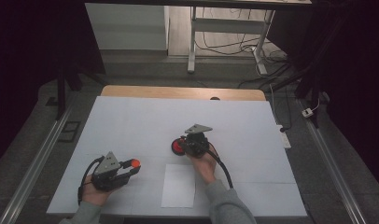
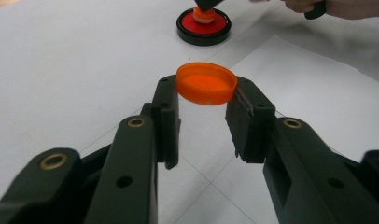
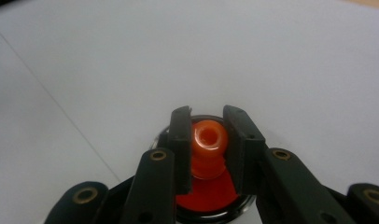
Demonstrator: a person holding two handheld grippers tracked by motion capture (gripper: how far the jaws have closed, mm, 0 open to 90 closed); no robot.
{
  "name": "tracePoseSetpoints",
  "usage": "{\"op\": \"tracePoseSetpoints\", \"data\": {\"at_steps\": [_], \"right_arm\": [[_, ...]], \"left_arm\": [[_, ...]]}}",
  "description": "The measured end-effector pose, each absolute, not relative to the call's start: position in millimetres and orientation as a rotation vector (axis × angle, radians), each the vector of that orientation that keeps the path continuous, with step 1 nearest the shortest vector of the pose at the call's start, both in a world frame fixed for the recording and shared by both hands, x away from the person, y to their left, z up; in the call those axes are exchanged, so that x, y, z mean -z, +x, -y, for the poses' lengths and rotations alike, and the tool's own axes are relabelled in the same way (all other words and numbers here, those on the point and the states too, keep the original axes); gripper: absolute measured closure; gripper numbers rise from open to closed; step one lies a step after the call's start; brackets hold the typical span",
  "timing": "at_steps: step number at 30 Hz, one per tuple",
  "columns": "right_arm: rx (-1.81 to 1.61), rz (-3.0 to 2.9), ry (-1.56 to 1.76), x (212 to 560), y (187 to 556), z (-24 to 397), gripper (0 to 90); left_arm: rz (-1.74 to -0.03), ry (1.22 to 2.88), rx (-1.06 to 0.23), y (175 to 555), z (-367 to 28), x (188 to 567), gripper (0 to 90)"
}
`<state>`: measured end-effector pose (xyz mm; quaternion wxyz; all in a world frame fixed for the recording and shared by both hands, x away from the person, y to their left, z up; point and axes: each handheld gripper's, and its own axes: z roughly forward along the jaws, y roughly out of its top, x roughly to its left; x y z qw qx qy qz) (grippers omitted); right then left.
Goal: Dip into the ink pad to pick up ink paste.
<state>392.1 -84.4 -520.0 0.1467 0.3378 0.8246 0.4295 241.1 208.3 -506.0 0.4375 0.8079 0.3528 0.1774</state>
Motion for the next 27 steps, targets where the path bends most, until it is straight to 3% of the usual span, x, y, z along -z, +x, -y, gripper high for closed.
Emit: {"op": "tracePoseSetpoints", "data": {"at_steps": [3,27], "right_arm": [[-1.388,-2.308,1.026,512,392,94,72.7],[-1.394,-2.315,0.905,489,380,109,72.6]], "left_arm": [[-0.879,2.009,-0.442,242,-209,506,65.4],[-0.878,2.009,-0.447,242,-208,505,65.4]]}}
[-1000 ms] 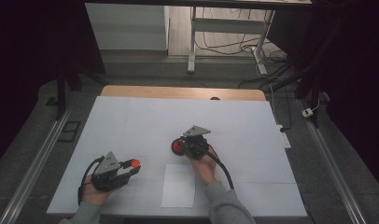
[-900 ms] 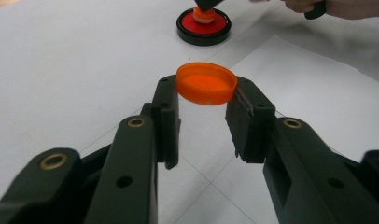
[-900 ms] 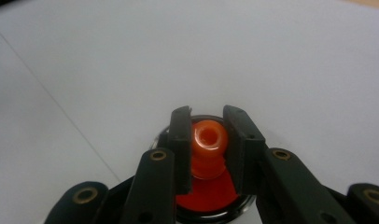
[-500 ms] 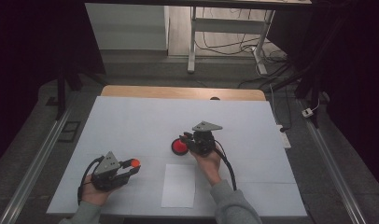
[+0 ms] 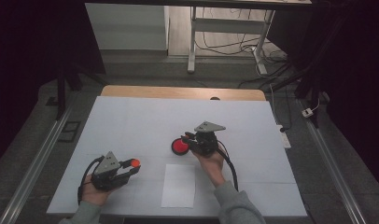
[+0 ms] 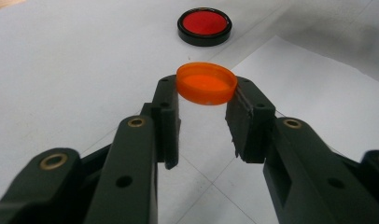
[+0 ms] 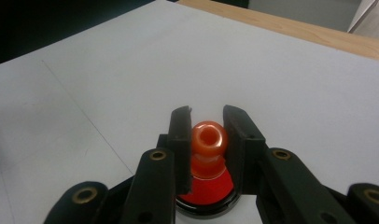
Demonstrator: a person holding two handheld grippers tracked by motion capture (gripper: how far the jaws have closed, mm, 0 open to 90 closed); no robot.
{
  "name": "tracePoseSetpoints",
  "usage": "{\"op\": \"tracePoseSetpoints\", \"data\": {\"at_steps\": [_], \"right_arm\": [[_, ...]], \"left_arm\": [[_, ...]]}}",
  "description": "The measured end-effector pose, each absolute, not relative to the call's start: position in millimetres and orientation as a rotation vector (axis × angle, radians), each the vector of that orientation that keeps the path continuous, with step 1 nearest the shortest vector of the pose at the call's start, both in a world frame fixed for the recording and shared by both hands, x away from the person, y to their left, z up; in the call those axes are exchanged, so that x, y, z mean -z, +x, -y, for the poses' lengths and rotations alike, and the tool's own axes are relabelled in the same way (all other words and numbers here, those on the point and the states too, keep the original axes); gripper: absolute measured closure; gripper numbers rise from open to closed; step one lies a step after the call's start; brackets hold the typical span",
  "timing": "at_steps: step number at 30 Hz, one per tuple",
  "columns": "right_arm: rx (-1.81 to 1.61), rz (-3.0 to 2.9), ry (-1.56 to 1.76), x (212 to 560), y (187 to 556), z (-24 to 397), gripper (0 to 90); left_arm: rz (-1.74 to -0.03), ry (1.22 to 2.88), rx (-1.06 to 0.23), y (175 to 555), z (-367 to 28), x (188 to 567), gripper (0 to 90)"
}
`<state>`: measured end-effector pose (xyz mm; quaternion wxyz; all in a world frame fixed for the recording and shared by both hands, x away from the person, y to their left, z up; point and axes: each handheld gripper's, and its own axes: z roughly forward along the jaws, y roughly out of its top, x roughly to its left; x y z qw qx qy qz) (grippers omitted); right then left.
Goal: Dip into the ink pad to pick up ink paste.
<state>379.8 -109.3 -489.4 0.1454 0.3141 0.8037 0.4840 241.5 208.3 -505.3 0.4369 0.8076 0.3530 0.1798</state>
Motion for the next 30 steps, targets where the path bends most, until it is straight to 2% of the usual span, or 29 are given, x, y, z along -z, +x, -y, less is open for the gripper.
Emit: {"op": "tracePoseSetpoints", "data": {"at_steps": [30], "right_arm": [[-1.483,-2.297,0.851,480,360,136,72.5]], "left_arm": [[-0.884,2.014,-0.450,241,-208,506,65.3]]}}
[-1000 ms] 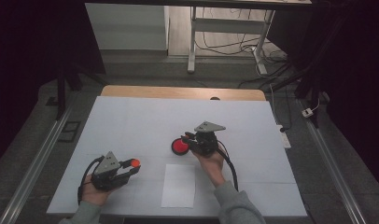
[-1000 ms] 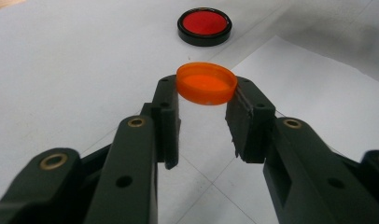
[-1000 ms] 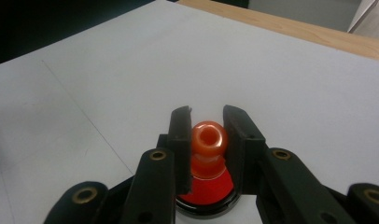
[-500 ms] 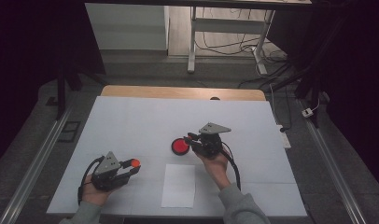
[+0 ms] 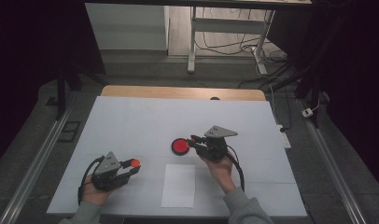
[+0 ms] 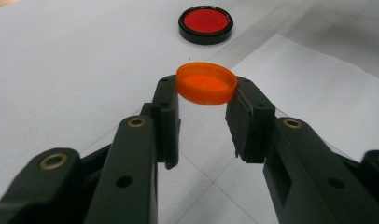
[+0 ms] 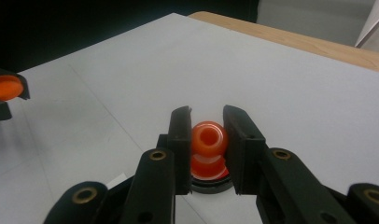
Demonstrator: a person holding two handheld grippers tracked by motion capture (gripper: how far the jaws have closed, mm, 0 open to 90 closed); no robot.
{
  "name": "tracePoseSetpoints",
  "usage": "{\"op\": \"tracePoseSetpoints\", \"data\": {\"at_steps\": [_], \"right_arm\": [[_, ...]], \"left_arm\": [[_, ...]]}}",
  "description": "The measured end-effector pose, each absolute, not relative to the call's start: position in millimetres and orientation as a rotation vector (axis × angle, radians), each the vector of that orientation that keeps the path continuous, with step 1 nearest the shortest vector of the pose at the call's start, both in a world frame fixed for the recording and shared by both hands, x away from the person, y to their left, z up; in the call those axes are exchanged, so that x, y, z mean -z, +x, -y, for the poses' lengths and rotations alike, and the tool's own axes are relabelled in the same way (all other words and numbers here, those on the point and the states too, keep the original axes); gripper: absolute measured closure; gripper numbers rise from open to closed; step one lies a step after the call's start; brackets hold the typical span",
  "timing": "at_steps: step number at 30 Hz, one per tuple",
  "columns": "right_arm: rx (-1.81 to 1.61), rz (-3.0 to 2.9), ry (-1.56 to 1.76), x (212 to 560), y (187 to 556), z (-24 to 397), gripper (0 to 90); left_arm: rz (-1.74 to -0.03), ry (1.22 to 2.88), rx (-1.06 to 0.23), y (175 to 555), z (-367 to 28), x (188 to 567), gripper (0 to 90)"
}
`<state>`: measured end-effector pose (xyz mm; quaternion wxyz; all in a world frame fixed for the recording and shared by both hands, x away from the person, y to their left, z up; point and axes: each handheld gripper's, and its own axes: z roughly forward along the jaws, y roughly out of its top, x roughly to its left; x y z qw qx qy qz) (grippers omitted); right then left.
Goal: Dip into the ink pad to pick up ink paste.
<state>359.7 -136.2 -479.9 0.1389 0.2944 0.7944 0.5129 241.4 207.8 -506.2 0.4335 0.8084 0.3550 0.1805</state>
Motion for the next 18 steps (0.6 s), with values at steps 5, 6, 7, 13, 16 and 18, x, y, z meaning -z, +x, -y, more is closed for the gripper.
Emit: {"op": "tracePoseSetpoints", "data": {"at_steps": [5,6,7,13,16,18], "right_arm": [[-1.496,-2.300,0.829,479,353,139,72.5],[-1.498,-2.301,0.823,479,352,140,72.5],[-1.501,-2.306,0.819,479,351,140,72.5],[-1.519,-2.307,0.800,478,343,145,72.5],[-1.529,-2.308,0.786,477,339,147,72.5],[-1.538,-2.309,0.773,476,335,149,72.5]], "left_arm": [[-0.882,2.015,-0.448,242,-207,506,65.3],[-0.882,2.015,-0.448,242,-207,506,65.3],[-0.881,2.015,-0.448,242,-207,506,65.3],[-0.881,2.016,-0.448,242,-207,506,65.4],[-0.882,2.016,-0.447,242,-207,506,65.4],[-0.882,2.016,-0.448,242,-207,507,65.4]]}}
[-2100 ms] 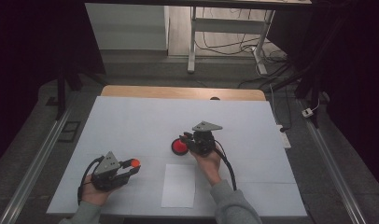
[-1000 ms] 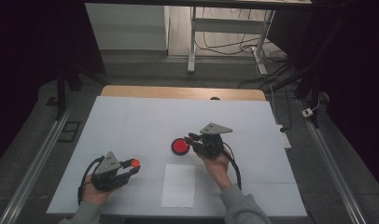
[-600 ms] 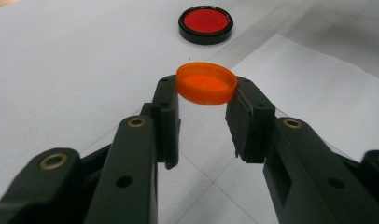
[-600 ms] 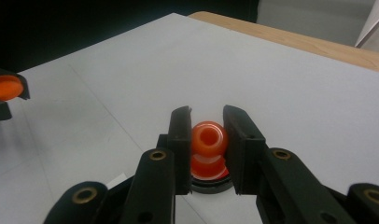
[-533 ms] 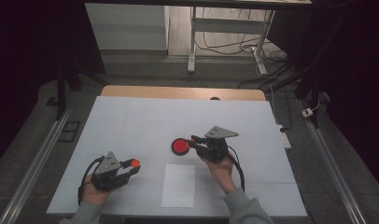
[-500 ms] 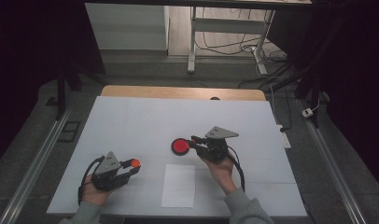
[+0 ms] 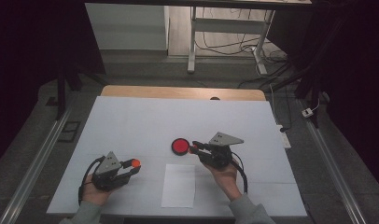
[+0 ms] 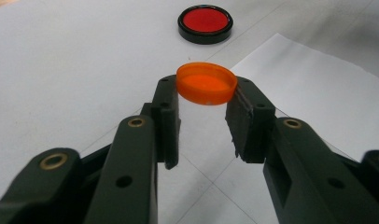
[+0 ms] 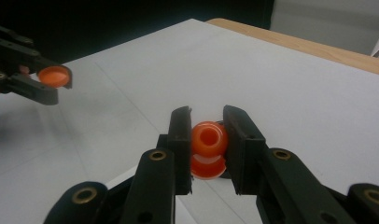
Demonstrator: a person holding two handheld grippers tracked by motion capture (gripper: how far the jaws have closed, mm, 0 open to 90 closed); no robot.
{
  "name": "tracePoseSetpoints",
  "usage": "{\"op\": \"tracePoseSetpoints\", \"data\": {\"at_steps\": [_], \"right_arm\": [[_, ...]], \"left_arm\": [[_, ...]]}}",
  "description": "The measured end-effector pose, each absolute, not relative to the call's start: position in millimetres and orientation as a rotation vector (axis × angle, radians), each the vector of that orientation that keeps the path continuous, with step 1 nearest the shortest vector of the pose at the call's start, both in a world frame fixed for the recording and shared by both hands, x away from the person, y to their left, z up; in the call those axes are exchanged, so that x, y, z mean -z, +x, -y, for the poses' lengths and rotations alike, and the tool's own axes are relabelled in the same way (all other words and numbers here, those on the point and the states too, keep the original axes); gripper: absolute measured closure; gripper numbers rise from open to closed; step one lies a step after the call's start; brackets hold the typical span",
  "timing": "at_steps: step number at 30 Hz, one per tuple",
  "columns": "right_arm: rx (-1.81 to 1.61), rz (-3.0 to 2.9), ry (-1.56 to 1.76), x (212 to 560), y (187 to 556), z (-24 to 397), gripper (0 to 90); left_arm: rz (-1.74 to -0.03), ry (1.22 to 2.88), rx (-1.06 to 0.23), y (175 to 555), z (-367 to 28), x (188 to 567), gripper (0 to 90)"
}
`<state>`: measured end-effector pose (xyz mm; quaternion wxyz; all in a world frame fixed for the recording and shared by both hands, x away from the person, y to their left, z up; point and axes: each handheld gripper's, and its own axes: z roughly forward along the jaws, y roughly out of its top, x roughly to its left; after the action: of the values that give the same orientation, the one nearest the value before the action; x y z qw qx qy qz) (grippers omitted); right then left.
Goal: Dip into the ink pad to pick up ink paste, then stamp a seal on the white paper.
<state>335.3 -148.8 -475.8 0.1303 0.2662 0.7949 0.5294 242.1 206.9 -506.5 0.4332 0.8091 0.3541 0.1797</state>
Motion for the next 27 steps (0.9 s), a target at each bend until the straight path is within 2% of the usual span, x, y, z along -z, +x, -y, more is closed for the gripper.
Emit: {"op": "tracePoseSetpoints", "data": {"at_steps": [27], "right_arm": [[-1.571,-2.348,0.685,476,308,156,72.4]], "left_arm": [[-0.879,2.018,-0.453,242,-207,506,65.4]]}}
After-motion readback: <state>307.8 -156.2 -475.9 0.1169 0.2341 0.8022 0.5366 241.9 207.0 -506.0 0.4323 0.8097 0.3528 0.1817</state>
